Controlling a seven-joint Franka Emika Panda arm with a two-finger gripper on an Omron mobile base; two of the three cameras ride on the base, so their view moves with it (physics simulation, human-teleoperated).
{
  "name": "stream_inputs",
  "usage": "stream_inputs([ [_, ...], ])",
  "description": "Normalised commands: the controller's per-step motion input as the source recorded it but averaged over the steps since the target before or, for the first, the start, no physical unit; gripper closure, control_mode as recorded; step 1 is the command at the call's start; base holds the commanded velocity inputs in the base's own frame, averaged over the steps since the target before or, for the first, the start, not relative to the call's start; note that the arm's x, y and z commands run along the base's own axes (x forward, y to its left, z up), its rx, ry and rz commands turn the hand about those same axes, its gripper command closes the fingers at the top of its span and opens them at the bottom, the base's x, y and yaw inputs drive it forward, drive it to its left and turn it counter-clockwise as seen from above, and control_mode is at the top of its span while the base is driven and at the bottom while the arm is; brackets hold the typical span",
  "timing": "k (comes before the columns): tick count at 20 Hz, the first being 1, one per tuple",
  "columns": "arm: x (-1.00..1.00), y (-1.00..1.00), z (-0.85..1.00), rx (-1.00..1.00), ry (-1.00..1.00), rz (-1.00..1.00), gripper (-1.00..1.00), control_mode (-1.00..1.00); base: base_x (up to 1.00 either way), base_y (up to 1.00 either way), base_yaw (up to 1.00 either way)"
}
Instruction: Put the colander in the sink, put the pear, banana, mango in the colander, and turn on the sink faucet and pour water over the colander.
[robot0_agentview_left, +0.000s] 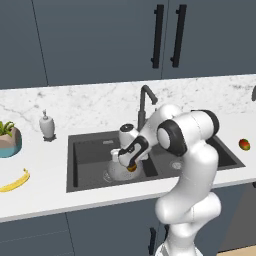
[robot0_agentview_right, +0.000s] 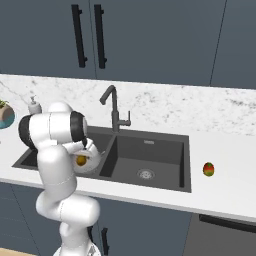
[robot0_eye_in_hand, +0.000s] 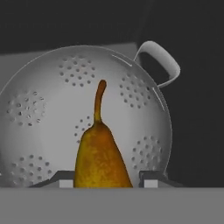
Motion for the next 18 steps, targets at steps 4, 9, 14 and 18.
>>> stream_inputs([
  [4, 0.29, 0.00, -0.24, 0.00, 0.08, -0.01, 1.00, -1.00, 0.00, 0.00, 0.00],
  [9, 0.20, 0.00, -0.25, 0.00, 0.10, -0.01, 1.00, -1.00, 0.00, 0.00, 0.00],
  [14, 0.16, 0.00, -0.23, 0.00, 0.04, 0.00, 1.00, -1.00, 0.00, 0.00, 0.00],
  [18, 0.16, 0.00, -0.26, 0.00, 0.06, -0.01, 1.00, -1.00, 0.00, 0.00, 0.00],
])
